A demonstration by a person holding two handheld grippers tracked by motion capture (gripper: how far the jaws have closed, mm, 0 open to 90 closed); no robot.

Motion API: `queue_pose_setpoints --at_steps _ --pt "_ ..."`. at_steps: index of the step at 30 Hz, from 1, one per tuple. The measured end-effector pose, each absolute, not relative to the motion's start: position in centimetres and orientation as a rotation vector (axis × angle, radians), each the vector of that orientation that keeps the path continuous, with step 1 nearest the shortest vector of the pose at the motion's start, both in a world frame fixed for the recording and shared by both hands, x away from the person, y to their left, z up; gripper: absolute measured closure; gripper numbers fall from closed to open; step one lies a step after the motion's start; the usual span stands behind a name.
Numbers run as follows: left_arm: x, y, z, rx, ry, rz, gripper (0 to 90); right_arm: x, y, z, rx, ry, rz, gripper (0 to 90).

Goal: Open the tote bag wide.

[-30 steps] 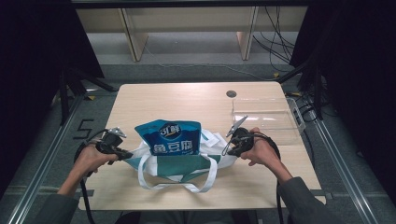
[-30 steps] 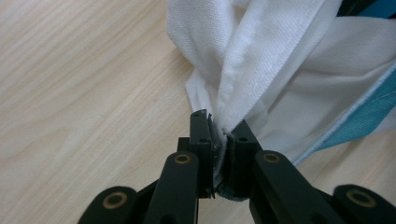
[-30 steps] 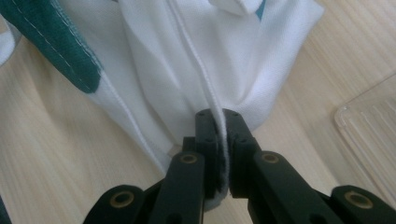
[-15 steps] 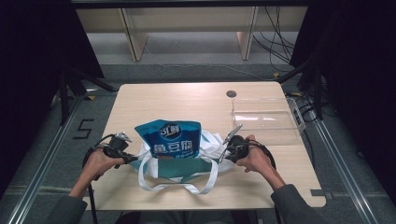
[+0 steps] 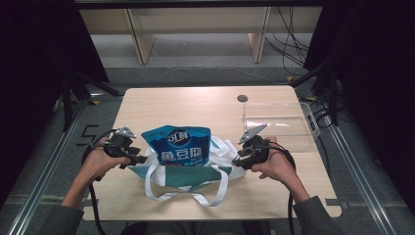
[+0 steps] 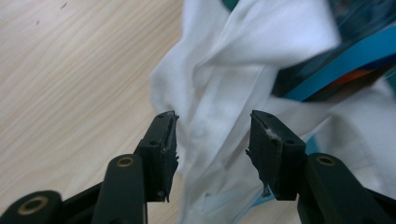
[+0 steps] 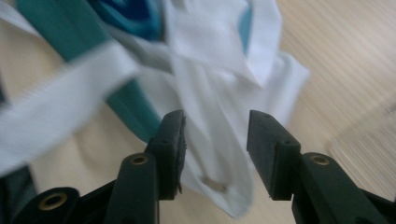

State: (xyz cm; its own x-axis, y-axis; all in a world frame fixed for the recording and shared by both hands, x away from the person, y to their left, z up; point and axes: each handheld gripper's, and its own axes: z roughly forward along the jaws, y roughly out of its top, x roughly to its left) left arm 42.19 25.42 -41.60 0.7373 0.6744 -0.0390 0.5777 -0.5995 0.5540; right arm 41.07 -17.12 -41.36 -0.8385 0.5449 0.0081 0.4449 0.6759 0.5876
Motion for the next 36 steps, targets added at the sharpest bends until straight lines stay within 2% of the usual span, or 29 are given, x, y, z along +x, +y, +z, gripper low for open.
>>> queue_pose_setpoints --at_steps 10,13,16,18,21,23,31,36 --pt "43.8 23.9 -42.2 2.425 0.964 0.212 47.7 39.6 -13.3 -39.9 0.681 2.769 1.108 48.8" --pt "44.3 23.6 -42.7 2.411 0.972 0.198 49.7 40.0 -11.7 -40.9 0.634 2.839 1.086 48.3" --pt "44.6 23.6 -43.0 2.383 0.964 0.145 56.1 40.5 -10.3 -42.2 0.574 2.885 1.032 48.8" --pt "44.9 23.8 -43.1 2.391 0.957 0.148 60.7 40.4 -9.7 -43.1 0.592 2.913 0.954 55.3" --pt "45.1 23.9 -43.2 2.377 0.966 0.177 71.2 40.4 -9.7 -43.6 0.516 2.949 0.935 73.4" --pt "45.2 24.1 -43.1 2.392 0.956 0.196 75.2 40.0 -9.9 -43.6 0.462 2.982 0.929 79.8" --pt "46.8 24.9 -43.1 2.333 1.059 0.173 81.0 37.1 -9.5 -45.6 0.35 3.068 0.792 82.2" --pt "48.2 24.3 -43.7 2.355 1.128 0.159 83.4 36.2 -8.3 -47.0 0.269 3.101 0.676 82.6"
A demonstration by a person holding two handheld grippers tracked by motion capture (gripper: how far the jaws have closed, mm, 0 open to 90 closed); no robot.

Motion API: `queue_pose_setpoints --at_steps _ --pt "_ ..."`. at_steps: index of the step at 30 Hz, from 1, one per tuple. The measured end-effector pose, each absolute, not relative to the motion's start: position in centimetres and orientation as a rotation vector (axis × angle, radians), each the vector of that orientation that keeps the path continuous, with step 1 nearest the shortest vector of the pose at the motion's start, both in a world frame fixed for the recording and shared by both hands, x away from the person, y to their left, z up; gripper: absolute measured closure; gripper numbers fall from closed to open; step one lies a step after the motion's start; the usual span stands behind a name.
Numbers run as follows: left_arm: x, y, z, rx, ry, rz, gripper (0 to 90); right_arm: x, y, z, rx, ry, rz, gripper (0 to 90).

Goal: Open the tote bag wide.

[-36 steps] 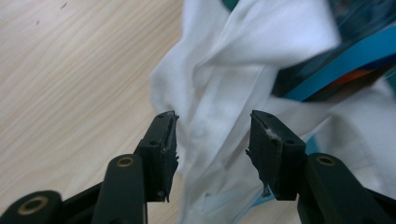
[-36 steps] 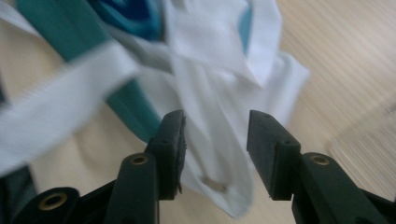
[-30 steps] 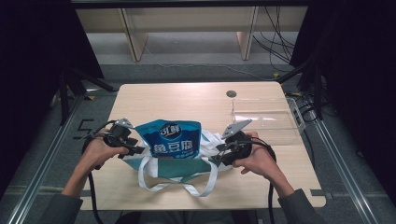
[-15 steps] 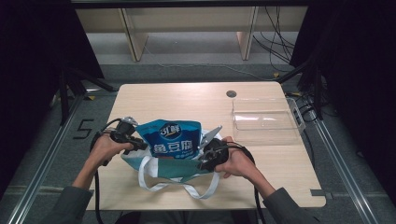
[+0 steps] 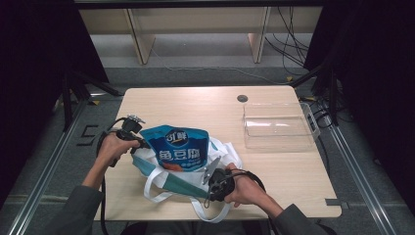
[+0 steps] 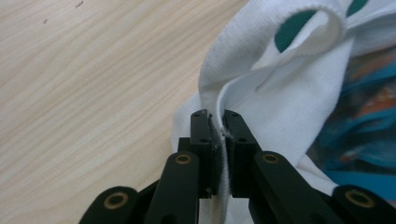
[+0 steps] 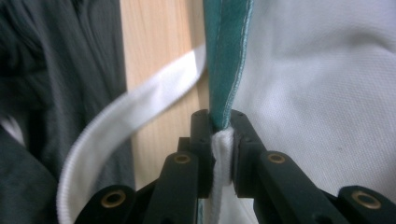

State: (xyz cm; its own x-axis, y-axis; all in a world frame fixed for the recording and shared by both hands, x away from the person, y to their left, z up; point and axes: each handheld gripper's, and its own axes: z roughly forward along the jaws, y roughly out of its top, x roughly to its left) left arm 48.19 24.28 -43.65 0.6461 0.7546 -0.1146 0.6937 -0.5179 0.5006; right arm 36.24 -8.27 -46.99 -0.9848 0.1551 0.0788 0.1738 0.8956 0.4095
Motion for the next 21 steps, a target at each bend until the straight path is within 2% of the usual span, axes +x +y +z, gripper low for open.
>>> queue_pose_setpoints --at_steps 6,10,12,15,17,21 --pt "49.5 23.7 -47.0 2.354 1.231 0.115 85.2 36.1 -7.4 -48.2 -0.237 -3.063 -0.587 82.6" --pt "49.2 23.4 -46.9 2.366 1.212 0.154 84.3 36.2 -7.6 -48.1 -0.207 -3.051 -0.595 82.4" --pt "48.7 23.7 -46.2 2.362 1.193 0.175 80.0 36.2 -7.8 -48.0 -0.268 -3.046 -0.599 81.1" --pt "47.7 24.3 -45.1 2.301 1.168 0.183 66.2 36.3 -8.3 -47.4 -0.347 -3.004 -0.69 72.6" --pt "46.6 24.7 -44.0 2.248 1.135 0.211 62.8 36.4 -8.9 -46.3 -0.393 -2.973 -0.779 67.2" --pt "44.6 25.0 -42.2 2.197 1.083 0.231 55.3 36.6 -10.0 -44.0 -0.459 -2.952 -0.927 62.3"
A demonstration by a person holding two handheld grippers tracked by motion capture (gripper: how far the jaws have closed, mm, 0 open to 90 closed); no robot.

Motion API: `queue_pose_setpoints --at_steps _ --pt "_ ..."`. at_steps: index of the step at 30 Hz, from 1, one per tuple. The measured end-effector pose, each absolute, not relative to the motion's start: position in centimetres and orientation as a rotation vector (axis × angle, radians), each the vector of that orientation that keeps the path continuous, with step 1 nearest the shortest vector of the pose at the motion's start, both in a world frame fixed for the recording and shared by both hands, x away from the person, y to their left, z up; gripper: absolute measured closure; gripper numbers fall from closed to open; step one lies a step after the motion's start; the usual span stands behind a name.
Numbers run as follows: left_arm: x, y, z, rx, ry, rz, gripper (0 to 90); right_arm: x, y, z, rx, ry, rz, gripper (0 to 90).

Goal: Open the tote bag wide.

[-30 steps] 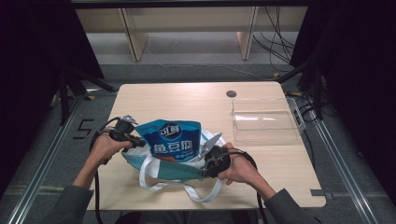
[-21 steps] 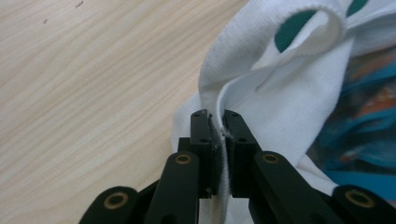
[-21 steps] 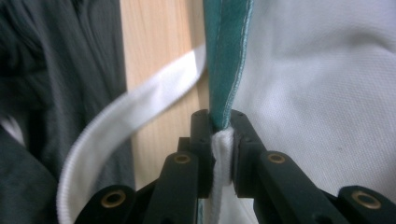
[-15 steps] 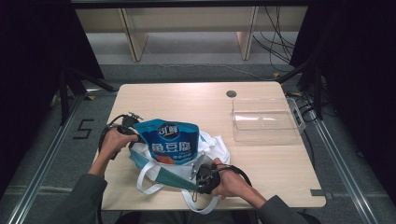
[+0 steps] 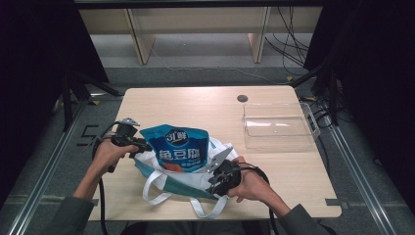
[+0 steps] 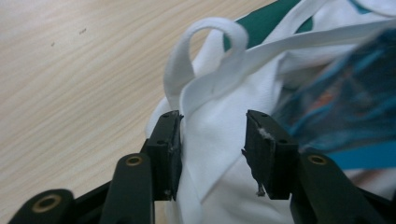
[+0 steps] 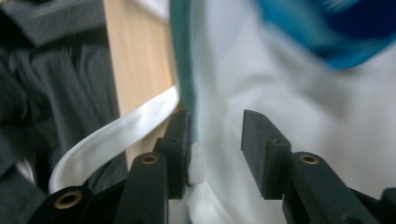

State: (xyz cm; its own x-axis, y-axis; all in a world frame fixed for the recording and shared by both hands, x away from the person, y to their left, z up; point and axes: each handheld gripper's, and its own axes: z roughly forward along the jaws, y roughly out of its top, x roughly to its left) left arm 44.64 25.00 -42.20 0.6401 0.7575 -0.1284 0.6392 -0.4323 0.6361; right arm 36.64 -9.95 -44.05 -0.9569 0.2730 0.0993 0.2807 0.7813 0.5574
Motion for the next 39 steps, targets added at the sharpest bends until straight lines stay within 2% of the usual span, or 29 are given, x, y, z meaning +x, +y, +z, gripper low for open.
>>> queue_pose_setpoints --at_steps 7,10,15,25,29,33,36,39 --pt "41.9 25.2 -41.0 2.184 1.02 0.227 50.6 37.3 -11.7 -41.7 -0.573 -2.977 -1.073 56.5" --pt "40.7 25.0 -41.1 2.113 0.977 0.139 50.1 37.8 -12.2 -41.1 -0.64 -3.002 -1.112 55.3" --pt "39.7 24.3 -42.2 2.155 0.892 0.068 48.8 38.9 -12.5 -40.4 -0.69 -3.038 -1.168 53.8" --pt "38.9 22.6 -43.6 2.193 0.827 -0.074 44.8 40.9 -11.1 -40.4 -0.759 -3.064 -1.126 50.1" --pt "38.5 22.3 -44.5 2.232 0.812 -0.047 46.9 41.6 -10.6 -41.1 -0.75 -3.092 -1.058 49.7" --pt "38.0 21.9 -45.3 2.287 0.762 -0.02 49.7 42.2 -10.6 -41.9 -0.719 -3.113 -1.016 54.4" --pt "37.8 21.9 -45.5 2.293 0.765 0.009 52.7 42.5 -10.7 -42.6 -0.722 -3.116 -0.98 61.2" --pt "37.5 21.8 -45.6 2.345 0.726 0.041 57.3 42.7 -10.7 -43.2 -0.722 -3.101 -0.936 76.1"
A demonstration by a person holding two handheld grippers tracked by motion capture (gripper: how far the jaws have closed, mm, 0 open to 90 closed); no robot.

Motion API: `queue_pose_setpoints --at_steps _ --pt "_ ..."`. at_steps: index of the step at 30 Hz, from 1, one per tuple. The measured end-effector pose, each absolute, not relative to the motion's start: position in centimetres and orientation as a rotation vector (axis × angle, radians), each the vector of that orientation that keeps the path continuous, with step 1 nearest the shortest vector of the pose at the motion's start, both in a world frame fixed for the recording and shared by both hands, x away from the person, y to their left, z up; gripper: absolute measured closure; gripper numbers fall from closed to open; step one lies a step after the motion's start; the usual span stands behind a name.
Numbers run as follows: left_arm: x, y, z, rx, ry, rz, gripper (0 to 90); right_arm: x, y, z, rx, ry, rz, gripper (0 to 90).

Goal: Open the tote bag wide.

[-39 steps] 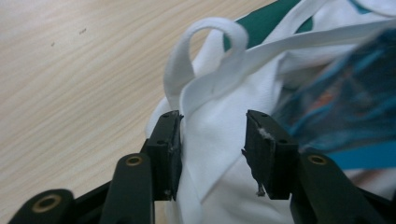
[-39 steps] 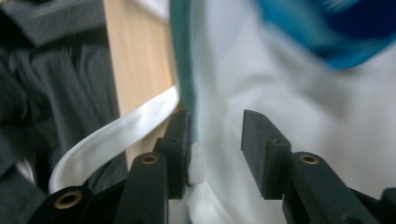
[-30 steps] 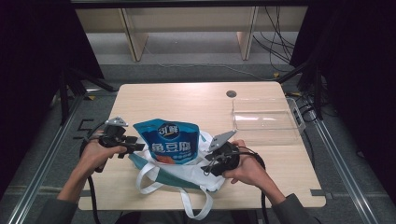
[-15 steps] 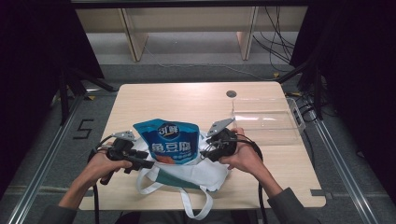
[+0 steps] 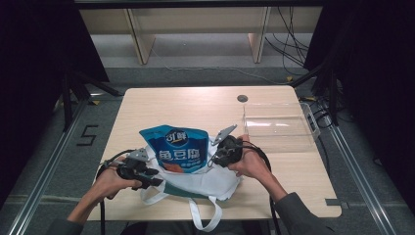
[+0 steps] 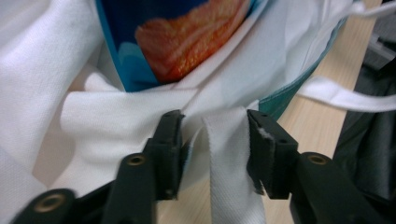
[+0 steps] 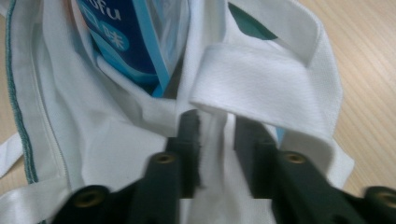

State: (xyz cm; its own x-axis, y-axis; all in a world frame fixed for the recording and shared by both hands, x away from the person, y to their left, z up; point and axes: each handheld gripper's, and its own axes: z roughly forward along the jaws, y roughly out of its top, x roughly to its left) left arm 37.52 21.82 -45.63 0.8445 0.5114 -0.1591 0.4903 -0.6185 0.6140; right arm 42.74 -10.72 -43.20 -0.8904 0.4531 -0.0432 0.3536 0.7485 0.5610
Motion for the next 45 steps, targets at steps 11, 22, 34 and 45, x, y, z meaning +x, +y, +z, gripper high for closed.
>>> queue_pose_setpoints --at_steps 11,22,34,45 --pt "36.7 21.4 -47.7 2.54 0.688 0.06 78.9 45.1 -12.6 -42.3 0.887 2.658 1.014 87.4" --pt "36.2 22.1 -48.0 2.536 0.707 0.026 81.1 49.0 -12.8 -46.9 1.036 2.679 0.852 87.9" --pt "36.0 22.1 -46.9 2.478 0.716 0.037 68.9 48.7 -12.8 -47.5 1.036 2.673 0.847 79.2" --pt "37.9 23.4 -41.6 2.312 0.795 0.459 60.2 44.2 -14.8 -43.0 0.998 2.616 0.926 62.8"
